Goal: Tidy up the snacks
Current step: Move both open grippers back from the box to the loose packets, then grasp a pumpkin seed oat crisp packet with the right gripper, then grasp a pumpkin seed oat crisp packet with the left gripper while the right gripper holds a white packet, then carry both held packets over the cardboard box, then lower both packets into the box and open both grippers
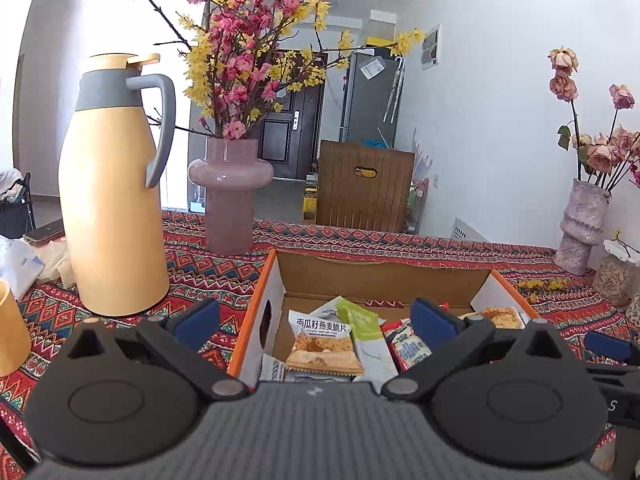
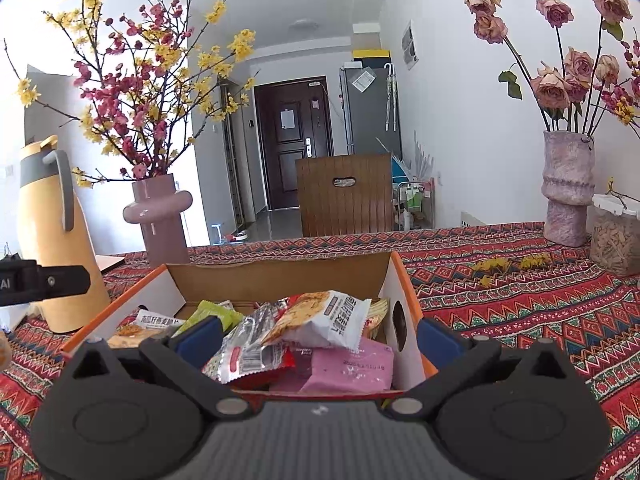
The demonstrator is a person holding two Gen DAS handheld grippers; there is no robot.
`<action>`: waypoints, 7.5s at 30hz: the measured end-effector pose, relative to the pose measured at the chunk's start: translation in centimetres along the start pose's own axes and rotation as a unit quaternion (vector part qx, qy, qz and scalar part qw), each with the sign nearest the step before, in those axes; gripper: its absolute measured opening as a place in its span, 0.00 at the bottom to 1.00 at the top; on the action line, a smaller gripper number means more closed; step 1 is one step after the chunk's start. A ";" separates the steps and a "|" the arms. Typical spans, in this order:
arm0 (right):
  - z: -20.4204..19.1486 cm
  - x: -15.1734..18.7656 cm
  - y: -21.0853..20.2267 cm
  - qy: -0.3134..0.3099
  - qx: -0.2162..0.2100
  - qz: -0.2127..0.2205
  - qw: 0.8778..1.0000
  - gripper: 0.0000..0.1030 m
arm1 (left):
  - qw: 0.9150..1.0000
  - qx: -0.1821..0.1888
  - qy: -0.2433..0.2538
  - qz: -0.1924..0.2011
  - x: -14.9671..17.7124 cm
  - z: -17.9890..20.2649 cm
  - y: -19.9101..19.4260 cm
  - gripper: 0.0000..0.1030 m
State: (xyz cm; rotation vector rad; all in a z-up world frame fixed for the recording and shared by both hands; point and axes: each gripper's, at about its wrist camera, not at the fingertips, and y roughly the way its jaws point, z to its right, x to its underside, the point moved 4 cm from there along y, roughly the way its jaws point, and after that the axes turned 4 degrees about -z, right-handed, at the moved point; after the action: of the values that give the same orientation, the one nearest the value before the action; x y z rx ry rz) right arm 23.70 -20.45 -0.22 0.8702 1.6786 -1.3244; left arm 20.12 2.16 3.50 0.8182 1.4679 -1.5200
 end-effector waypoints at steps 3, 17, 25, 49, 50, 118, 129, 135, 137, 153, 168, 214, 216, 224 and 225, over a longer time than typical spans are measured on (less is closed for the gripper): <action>-0.1 0.6 -0.7 -0.002 -0.003 -0.009 1.000 1.00 | 1.000 -0.001 0.003 -0.009 0.7 -0.4 -0.5 1.00; -1.2 4.7 -1.9 -0.007 -0.019 -0.072 0.997 1.00 | 0.997 -0.009 0.012 -0.071 5.3 -2.8 -0.4 1.00; -2.2 5.5 -1.5 -0.015 -0.028 -0.094 0.995 1.00 | 0.995 -0.010 0.002 -0.098 7.8 -3.9 1.2 1.00; -4.2 6.9 1.2 -0.016 -0.042 -0.167 0.985 0.56 | 0.995 -0.007 -0.019 -0.102 8.2 -4.3 1.5 1.00; -4.2 6.9 1.1 -0.017 -0.045 -0.168 0.985 0.51 | 0.994 -0.008 -0.020 -0.103 8.2 -4.3 1.5 1.00; 1.9 6.4 -2.1 -0.024 0.036 -0.039 0.998 0.41 | 0.978 0.064 0.060 -0.190 8.8 2.4 2.9 1.00; 2.0 6.5 -2.4 -0.016 0.019 -0.036 0.999 0.24 | 0.971 0.088 0.064 -0.213 9.3 3.4 4.1 0.58; 2.0 6.5 -2.5 -0.015 0.014 -0.035 0.999 0.21 | 0.972 0.096 0.067 -0.206 9.3 3.6 3.7 0.45; 2.0 6.4 -2.5 -0.015 0.013 -0.034 0.999 0.20 | 0.972 0.095 0.068 -0.204 9.3 3.6 3.5 0.45; 1.8 6.2 -3.3 -0.016 0.008 -0.019 1.000 0.14 | 0.980 0.091 0.070 -0.161 8.1 3.1 0.4 0.44; 1.1 4.0 -5.0 -0.019 -0.006 0.013 1.000 0.14 | 0.987 0.096 0.069 -0.112 5.4 3.1 -1.7 0.44; -2.1 -4.7 7.2 -0.016 -0.027 0.030 0.999 0.14 | 0.997 0.025 0.048 -0.051 -0.2 1.7 8.8 0.44; -2.0 -4.5 7.3 -0.012 -0.025 0.027 0.999 0.14 | 0.997 0.028 0.047 -0.050 0.0 1.7 8.8 0.45; -0.9 -4.4 6.9 0.014 -0.007 0.032 0.999 0.61 | 0.999 0.026 0.021 -0.027 -0.2 0.7 8.0 0.72; -0.7 -4.4 6.7 0.017 -0.005 0.036 0.999 0.67 | 0.999 0.025 0.019 -0.024 -0.3 0.6 7.9 0.76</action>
State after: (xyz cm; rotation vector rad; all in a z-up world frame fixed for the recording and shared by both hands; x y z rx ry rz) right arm 31.47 -18.53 1.03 0.9436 1.6631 -1.2594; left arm 27.43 1.94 0.36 0.8517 1.4926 -1.5903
